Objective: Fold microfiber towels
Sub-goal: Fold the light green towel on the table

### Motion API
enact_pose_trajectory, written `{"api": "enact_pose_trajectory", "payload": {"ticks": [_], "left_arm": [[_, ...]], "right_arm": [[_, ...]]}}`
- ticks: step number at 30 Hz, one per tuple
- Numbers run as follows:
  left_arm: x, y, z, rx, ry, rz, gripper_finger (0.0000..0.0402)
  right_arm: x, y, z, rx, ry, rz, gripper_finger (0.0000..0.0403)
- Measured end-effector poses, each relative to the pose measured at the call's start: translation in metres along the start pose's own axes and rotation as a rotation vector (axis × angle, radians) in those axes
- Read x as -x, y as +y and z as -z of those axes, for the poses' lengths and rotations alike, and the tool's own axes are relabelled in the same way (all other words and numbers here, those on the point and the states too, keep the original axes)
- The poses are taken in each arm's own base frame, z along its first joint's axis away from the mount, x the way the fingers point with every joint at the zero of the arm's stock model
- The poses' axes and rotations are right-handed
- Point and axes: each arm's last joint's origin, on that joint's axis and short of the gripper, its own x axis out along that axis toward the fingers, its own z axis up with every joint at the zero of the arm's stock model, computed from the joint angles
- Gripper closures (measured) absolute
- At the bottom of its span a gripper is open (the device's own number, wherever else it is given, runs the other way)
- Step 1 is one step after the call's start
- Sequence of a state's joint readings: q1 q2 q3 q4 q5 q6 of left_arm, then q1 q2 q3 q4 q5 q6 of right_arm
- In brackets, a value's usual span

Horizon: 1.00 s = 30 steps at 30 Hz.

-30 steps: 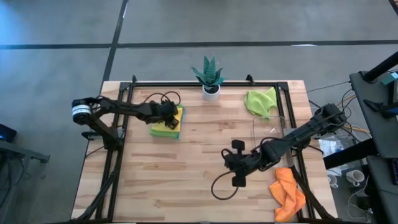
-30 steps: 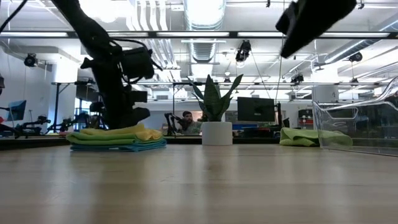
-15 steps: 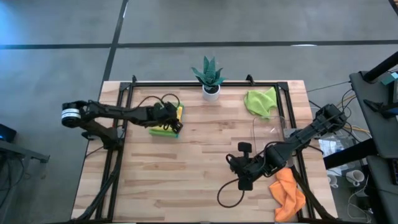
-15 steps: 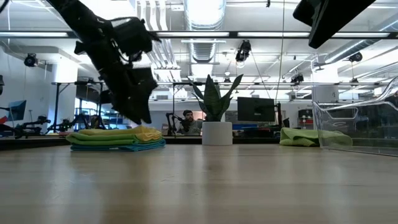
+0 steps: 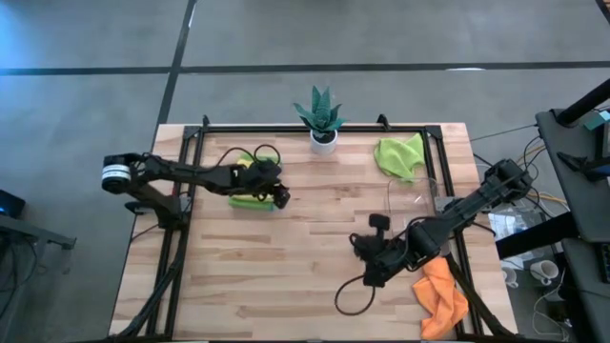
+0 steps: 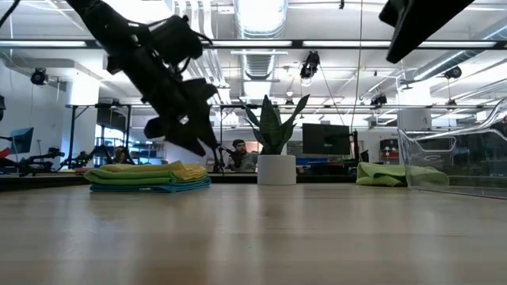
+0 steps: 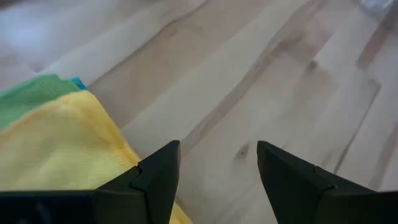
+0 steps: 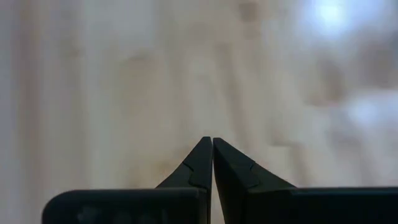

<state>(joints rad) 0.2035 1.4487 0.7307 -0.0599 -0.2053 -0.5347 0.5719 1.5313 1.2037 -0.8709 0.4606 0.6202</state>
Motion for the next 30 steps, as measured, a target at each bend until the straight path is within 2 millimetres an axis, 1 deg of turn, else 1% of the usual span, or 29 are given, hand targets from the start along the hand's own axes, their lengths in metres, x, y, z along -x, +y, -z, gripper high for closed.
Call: {"api": "enact_pose_trajectory", "payload": {"ticks": [3,5,8,10,13,16,19,22,25,27,30], "left_arm": [[0.012,-0.004,-0.002,0.003,-0.031,0.029,0.0204],[0.021,-0.011,-0.001,-0.003,-0.050,0.064,0.0204],[0.033,-0.025,0.005,-0.011,-0.122,0.074,0.0204],[0.039,-0.036,0.013,-0.036,-0.161,0.078,0.0204],[0.046,-0.053,0.021,-0.060,-0.199,0.132,0.0204],[0.049,-0.066,0.031,-0.089,-0.196,0.187,0.0204],[0.051,-0.077,0.042,-0.122,-0.180,0.226,0.0204],[0.053,-0.084,0.057,-0.135,-0.159,0.235,0.0204],[0.053,-0.086,0.071,-0.151,-0.139,0.225,0.0204],[0.054,-0.085,0.076,-0.162,-0.131,0.231,0.0204],[0.056,-0.084,0.077,-0.165,-0.132,0.237,0.0204]], "right_arm": [[0.013,-0.024,0.002,-0.064,-0.012,0.165,0.0386],[0.026,-0.046,0.001,-0.129,-0.041,0.262,0.0376],[0.040,-0.083,-0.002,-0.258,-0.055,0.342,0.0356],[0.042,-0.112,-0.005,-0.364,-0.049,0.394,0.0339],[0.036,-0.152,-0.010,-0.463,0.021,0.438,0.0311],[0.018,-0.190,-0.013,-0.519,0.143,0.439,0.0280],[-0.011,-0.222,-0.014,-0.495,0.271,0.434,0.0253],[-0.042,-0.247,-0.009,-0.435,0.395,0.433,0.0241],[-0.072,-0.260,0.001,-0.416,0.521,0.354,0.0239],[-0.088,-0.263,0.006,-0.409,0.584,0.291,0.0241],[-0.109,-0.261,0.013,-0.384,0.667,0.264,0.0245]]}}
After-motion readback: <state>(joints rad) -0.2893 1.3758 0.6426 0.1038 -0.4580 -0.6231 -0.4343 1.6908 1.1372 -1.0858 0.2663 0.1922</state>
